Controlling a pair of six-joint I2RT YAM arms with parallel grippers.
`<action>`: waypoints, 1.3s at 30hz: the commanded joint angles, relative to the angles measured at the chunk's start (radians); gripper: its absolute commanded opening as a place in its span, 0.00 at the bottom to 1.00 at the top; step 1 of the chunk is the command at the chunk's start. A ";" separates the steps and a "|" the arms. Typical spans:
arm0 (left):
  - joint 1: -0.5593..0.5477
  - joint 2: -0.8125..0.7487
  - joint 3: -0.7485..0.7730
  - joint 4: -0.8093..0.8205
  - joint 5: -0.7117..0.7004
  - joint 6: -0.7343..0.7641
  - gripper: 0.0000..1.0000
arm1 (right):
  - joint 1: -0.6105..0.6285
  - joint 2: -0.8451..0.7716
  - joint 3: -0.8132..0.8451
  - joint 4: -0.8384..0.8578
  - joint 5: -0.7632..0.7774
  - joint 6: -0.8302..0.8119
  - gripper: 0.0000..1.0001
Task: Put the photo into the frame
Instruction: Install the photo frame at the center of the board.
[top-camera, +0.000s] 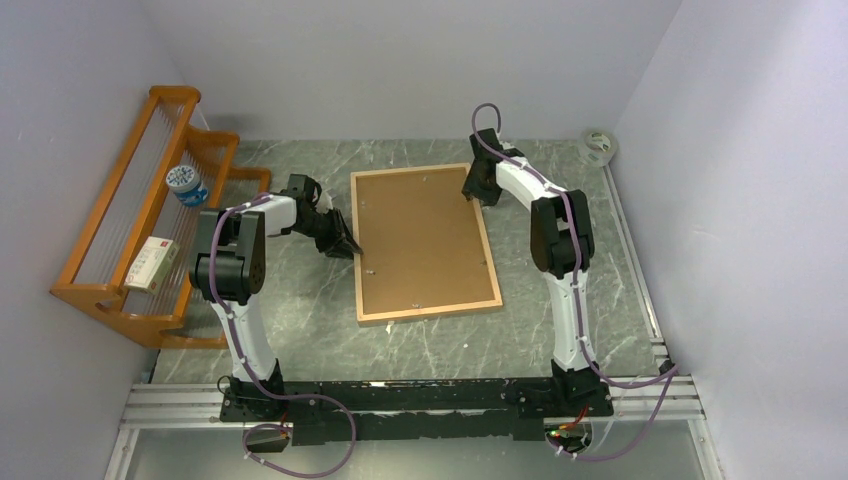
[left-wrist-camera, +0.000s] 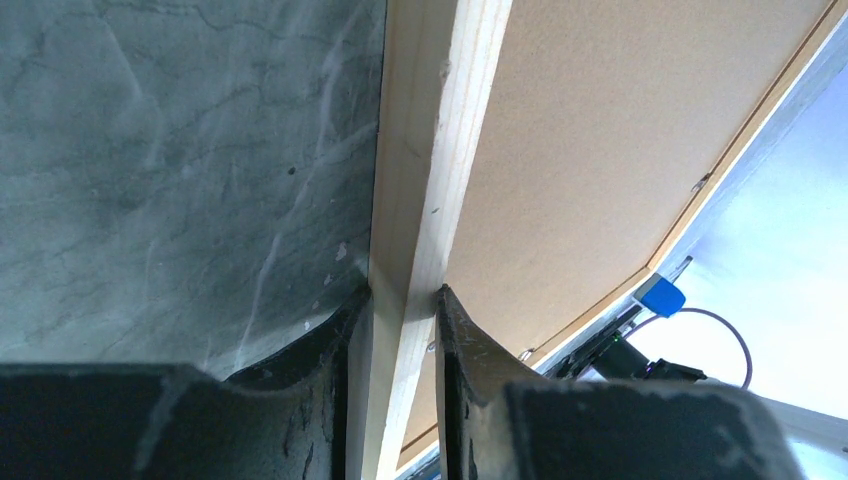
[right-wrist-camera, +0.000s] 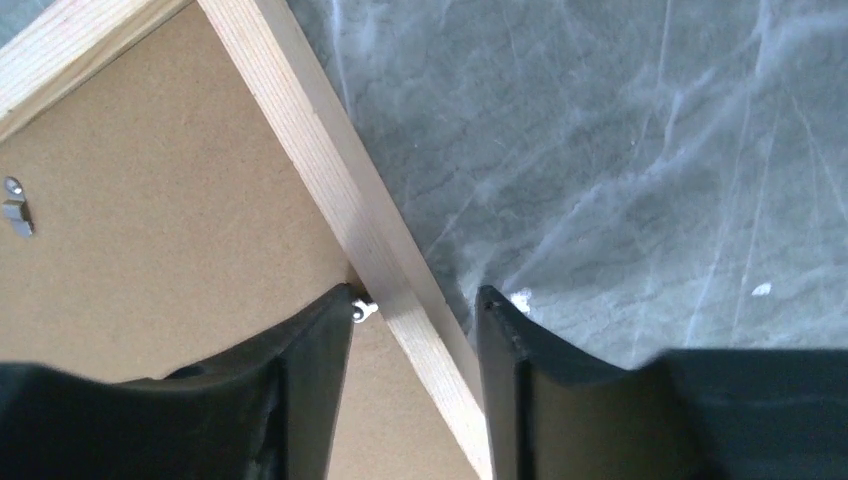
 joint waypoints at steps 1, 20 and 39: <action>-0.026 0.015 -0.010 -0.020 -0.080 0.006 0.10 | -0.015 -0.070 -0.045 -0.027 0.011 -0.019 0.58; -0.025 -0.062 -0.060 -0.030 -0.086 -0.009 0.35 | 0.170 -0.354 -0.463 0.355 -0.548 -0.079 0.41; -0.026 -0.101 -0.137 -0.021 -0.025 -0.016 0.08 | 0.392 -0.155 -0.471 0.449 -0.771 -0.066 0.19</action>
